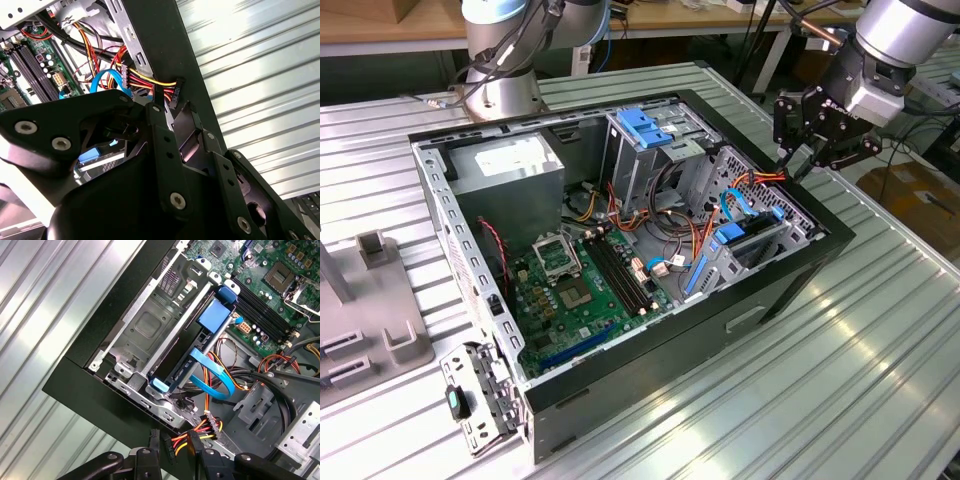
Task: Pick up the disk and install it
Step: 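Insert the second disk wire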
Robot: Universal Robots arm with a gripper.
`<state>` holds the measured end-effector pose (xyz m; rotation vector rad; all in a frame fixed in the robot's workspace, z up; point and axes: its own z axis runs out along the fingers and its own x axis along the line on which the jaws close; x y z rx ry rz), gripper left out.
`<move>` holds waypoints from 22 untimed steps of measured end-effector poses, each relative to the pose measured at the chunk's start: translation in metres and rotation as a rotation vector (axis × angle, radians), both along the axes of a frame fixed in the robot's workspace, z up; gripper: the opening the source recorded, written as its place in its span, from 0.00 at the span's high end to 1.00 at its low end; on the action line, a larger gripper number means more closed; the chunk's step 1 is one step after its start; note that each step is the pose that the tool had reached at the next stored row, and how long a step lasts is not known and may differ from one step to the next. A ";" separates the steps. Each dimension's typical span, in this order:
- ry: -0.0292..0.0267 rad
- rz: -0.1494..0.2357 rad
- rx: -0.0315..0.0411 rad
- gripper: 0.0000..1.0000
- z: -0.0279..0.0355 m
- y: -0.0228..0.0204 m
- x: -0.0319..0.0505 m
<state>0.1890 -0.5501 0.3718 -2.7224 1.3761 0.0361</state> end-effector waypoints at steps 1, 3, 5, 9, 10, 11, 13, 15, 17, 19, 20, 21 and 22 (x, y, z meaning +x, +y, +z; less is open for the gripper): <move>0.0000 0.001 -0.0001 0.64 0.0000 0.0000 0.0006; 0.0000 0.035 -0.0003 0.64 0.0000 0.0001 0.0025; 0.0000 0.060 -0.0002 0.64 -0.0002 0.0001 0.0027; -0.0001 0.090 -0.0002 0.64 -0.0004 0.0001 0.0038; -0.0001 0.090 -0.0002 0.64 -0.0004 0.0001 0.0038; 0.0000 0.090 -0.0002 0.64 -0.0004 0.0001 0.0038; 0.0000 0.090 -0.0001 0.64 -0.0006 0.0004 0.0043; 0.0000 0.090 -0.0001 0.64 -0.0011 0.0023 0.0065; 0.0000 0.090 0.0000 0.64 -0.0014 0.0030 0.0071; 0.0000 0.090 -0.0002 0.64 -0.0020 0.0036 0.0081; -0.0001 0.090 -0.0003 0.64 -0.0024 0.0039 0.0087; 0.0000 0.091 -0.0002 0.64 -0.0035 0.0043 0.0096; 0.0000 0.091 -0.0003 0.64 -0.0049 0.0049 0.0105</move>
